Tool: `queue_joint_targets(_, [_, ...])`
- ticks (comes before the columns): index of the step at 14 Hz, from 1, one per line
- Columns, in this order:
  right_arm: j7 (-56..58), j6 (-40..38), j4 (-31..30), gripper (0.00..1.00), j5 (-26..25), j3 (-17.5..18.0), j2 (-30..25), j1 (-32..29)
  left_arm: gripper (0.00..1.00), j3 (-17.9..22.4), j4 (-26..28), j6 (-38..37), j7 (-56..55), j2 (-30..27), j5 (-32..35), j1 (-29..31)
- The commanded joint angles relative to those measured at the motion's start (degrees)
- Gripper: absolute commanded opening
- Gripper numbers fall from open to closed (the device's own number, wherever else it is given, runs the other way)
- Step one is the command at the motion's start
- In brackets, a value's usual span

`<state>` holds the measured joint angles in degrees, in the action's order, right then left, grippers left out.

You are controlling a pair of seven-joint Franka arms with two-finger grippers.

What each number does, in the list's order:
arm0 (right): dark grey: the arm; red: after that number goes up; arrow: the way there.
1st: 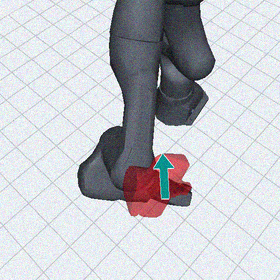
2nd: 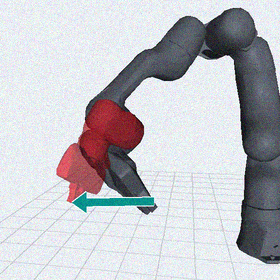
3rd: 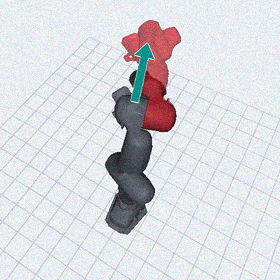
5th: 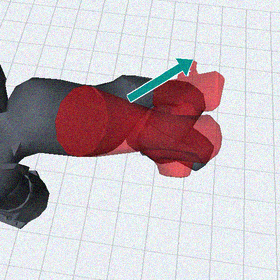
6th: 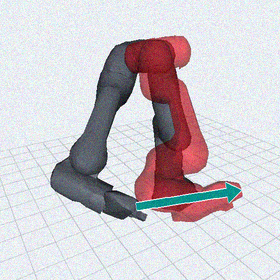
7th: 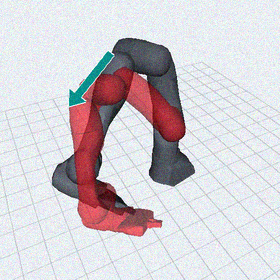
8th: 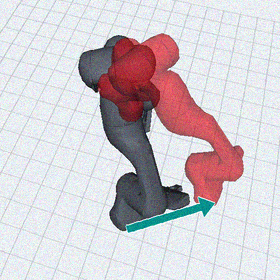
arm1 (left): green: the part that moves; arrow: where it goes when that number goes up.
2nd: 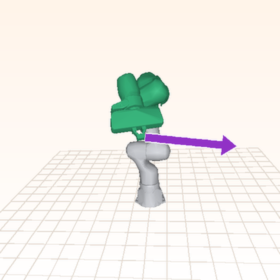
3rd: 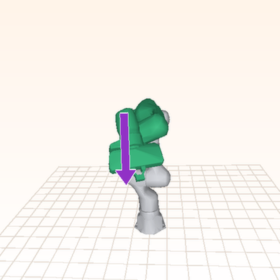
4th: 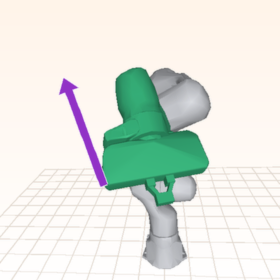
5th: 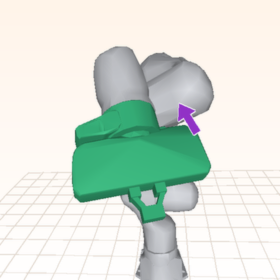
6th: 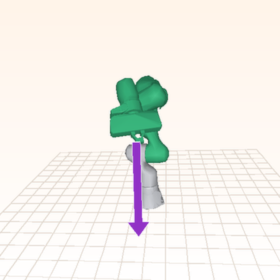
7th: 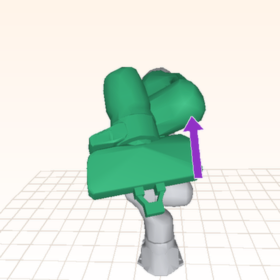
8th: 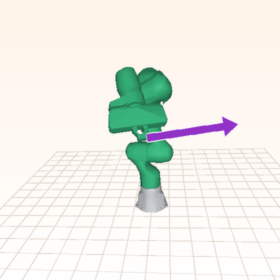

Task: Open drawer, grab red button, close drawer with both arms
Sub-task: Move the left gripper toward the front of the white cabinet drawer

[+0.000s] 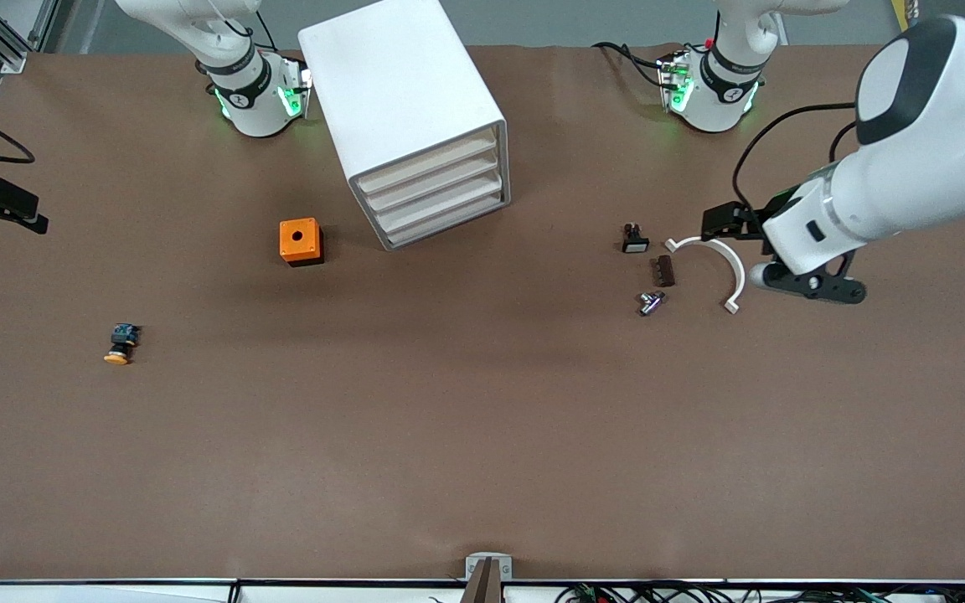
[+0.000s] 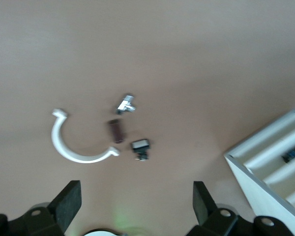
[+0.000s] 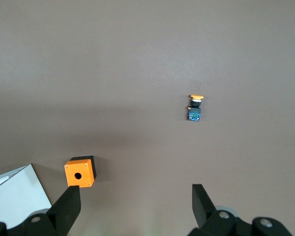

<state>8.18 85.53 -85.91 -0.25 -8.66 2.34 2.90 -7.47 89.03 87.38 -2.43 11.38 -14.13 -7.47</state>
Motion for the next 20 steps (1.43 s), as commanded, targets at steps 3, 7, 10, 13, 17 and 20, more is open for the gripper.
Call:
queue_joint_targets(3, [-0.35,-0.01,0.65,1.00,-0.01,-0.13,0.03,0.26,1.00,-1.32,-0.53,-1.07,8.91,6.09,-13.43,0.44])
queue_joint_targets(7, [-0.53,-0.10,1.61,1.00,-0.10,-0.22,0.73,-0.17,1.00,-1.32,0.61,-0.98,20.77,11.72,-23.11,0.70])
queue_joint_targets(10, [-0.79,-0.10,2.32,1.00,-0.80,-0.22,0.82,0.35,1.00,-1.32,2.10,-0.89,29.90,16.11,-29.08,0.44])
queue_joint_targets(13, [-1.58,-0.36,2.15,1.00,0.07,-0.04,1.09,1.31,1.00,-2.98,3.34,-0.54,35.12,20.42,-35.42,-0.52])
queue_joint_targets(17, [-14.73,-1.41,1.62,1.00,-0.01,-0.04,1.09,7.98,1.00,-8.26,3.43,3.32,36.70,24.73,-37.36,-1.93])
queue_joint_targets(20, [-22.21,-3.09,0.66,1.00,0.07,-0.04,1.78,11.59,1.00,-10.81,3.69,3.33,40.38,29.38,-41.40,-2.20])
